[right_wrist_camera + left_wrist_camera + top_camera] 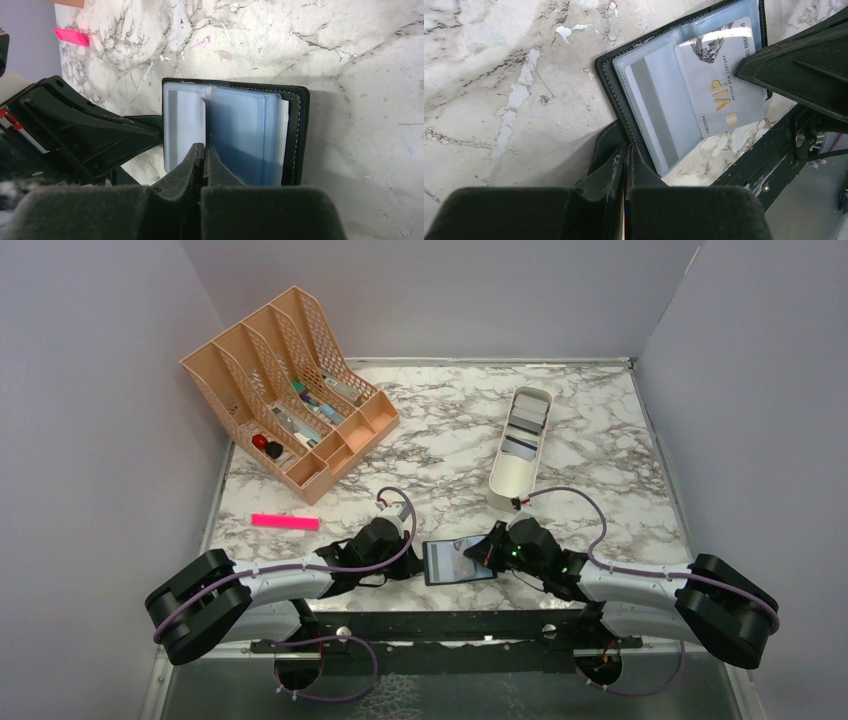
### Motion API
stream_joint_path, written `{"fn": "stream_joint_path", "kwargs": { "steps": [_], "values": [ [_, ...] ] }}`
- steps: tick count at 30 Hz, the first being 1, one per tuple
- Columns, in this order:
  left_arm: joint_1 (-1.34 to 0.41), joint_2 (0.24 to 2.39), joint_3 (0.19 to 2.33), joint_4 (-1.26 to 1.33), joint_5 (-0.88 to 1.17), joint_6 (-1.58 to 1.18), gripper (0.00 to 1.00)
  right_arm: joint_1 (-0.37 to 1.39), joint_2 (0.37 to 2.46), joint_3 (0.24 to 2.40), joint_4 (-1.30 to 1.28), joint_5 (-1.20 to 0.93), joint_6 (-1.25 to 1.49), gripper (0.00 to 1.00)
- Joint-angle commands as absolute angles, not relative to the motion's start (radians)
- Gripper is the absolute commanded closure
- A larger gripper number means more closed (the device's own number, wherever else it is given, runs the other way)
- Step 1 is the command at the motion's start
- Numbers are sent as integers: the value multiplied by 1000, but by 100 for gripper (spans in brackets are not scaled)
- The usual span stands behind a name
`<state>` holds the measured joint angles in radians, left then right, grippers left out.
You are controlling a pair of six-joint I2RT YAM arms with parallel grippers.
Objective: Put the credit cards into the card holder
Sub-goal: Insert the credit card into the card holder.
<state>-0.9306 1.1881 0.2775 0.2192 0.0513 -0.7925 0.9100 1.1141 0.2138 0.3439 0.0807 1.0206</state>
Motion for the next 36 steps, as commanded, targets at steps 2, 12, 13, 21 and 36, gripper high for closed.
{"fn": "stream_joint_path", "kwargs": {
  "steps": [2,12,13,21,36],
  "values": [
    [-930,1209,251,202,27,-792,97,914,1142,181,421,77,1057,99],
    [-930,1203,250,207,40,-804,97,914,1213,166,504,99,1056,99],
    [-930,1203,250,206,41,-805,97,914,1222,170,508,105,1052,99],
    [-931,1202,242,209,47,-814,97,914,1239,130,578,130,1082,99],
    [-931,1206,198,272,83,-870,97,914,1268,110,639,155,1109,99]
  ]
}}
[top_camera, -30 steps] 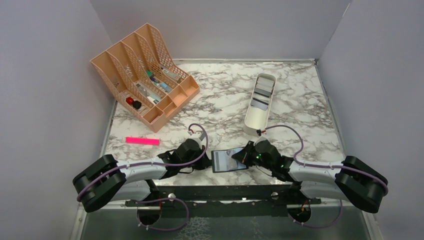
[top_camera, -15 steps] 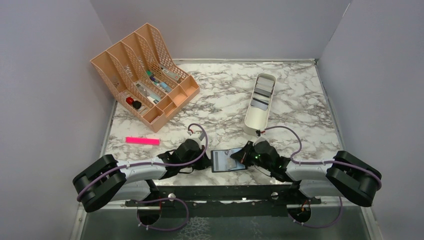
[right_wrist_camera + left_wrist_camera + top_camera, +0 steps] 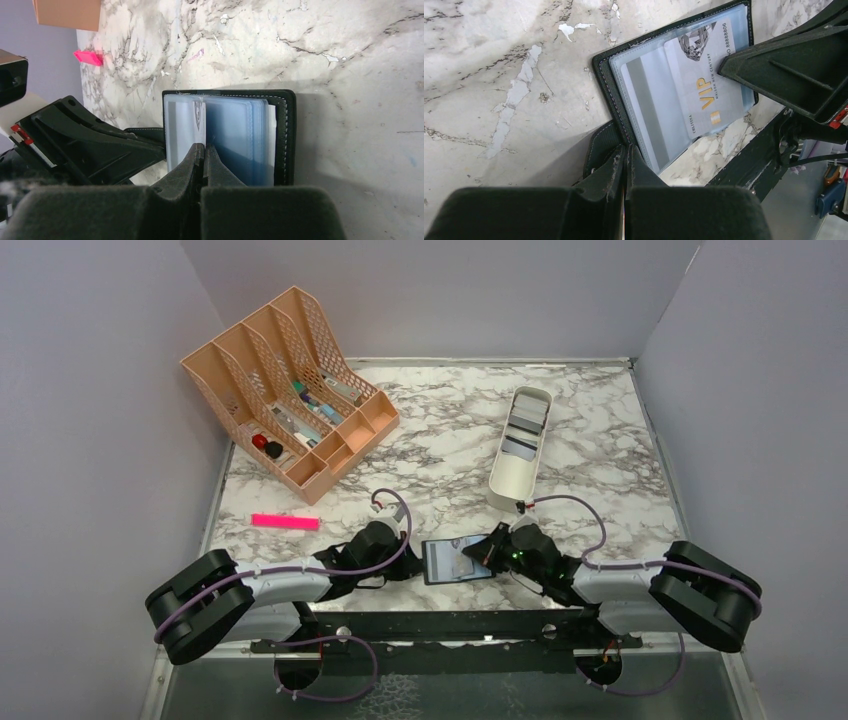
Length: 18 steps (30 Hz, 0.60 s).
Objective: Put the credit cards into the card holder
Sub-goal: Insert the credit card into the card holder.
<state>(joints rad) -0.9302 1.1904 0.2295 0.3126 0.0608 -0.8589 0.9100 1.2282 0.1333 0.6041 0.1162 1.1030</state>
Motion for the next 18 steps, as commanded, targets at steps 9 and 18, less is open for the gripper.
{"fn": "stream_joint_path", "kwargs": {
  "steps": [9,18],
  "values": [
    [-931,1178,198,273,85,-874,97,917,1337,115,664,101,1110,97],
    [-931,1184,202,274,86,-876,98,928,1328,205,498,40,1013,91]
  ]
}}
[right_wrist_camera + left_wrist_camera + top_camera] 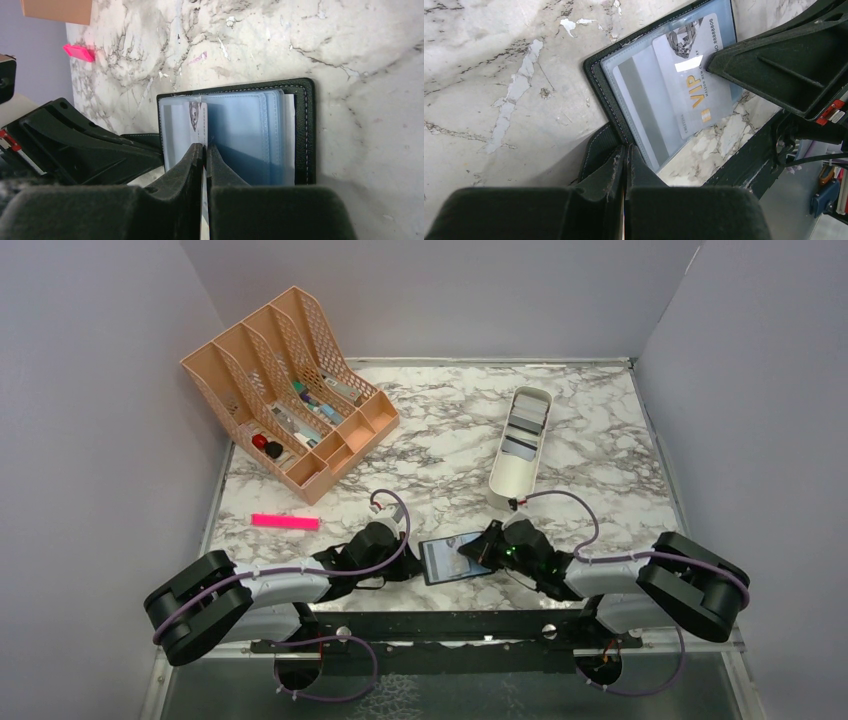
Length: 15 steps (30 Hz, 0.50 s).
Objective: Put the credit cards into the card holder
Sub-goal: Insert the credit card into the card holder.
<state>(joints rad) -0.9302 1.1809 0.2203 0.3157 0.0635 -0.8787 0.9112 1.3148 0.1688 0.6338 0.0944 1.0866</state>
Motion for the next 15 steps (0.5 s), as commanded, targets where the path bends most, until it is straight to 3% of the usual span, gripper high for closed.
{"fn": "stream_joint_path", "kwargs": {
  "steps": [1,9,15],
  "values": [
    [-931,1184,204,275,86,-877,98,928,1338,207,508,24,1010,91],
    [-933,1187,206,276,89,-879,98,948,1434,244,546,-39,1007,87],
    [-932,1180,213,263,88,-874,98,948,1345,337,272,0,928,69]
  ]
}}
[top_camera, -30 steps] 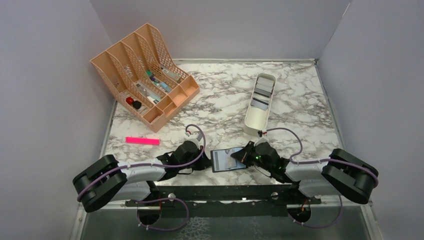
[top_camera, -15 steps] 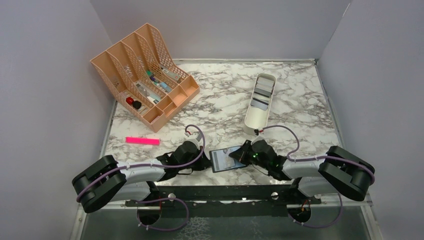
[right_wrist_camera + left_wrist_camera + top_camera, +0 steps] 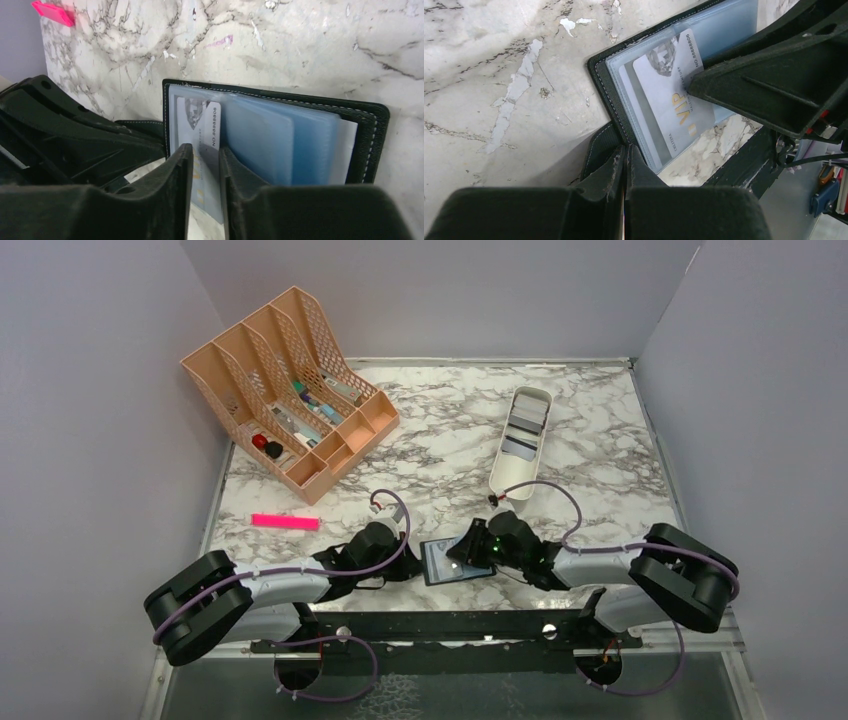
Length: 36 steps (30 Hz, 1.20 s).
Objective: Put the credit cards into the card holder
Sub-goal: Insert the credit card into the card holder.
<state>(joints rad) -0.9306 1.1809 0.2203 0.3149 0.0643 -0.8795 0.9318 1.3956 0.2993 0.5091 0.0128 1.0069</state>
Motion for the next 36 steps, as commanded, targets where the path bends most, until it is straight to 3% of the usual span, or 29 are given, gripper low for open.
{"fn": "stream_joint_path", "kwargs": {
  "steps": [1,5,16,21,25,28,36],
  "values": [
    [-933,1174,211,262,86,-875,98,948,1326,343,242,11,921,67],
    [-933,1156,206,253,74,-872,98,948,1277,379,155,23,884,60],
    [-933,1148,208,234,68,-862,98,948,1266,431,92,-3,850,59],
    [-933,1126,215,188,53,-849,98,948,1206,520,-95,22,790,56],
    [-933,1115,213,191,55,-856,98,948,1184,497,-102,27,830,54],
    [-933,1106,212,198,74,-865,98,948,1178,475,-80,36,853,46],
    [-933,1079,207,192,81,-866,97,948,1219,464,29,-22,858,46]
  ]
}}
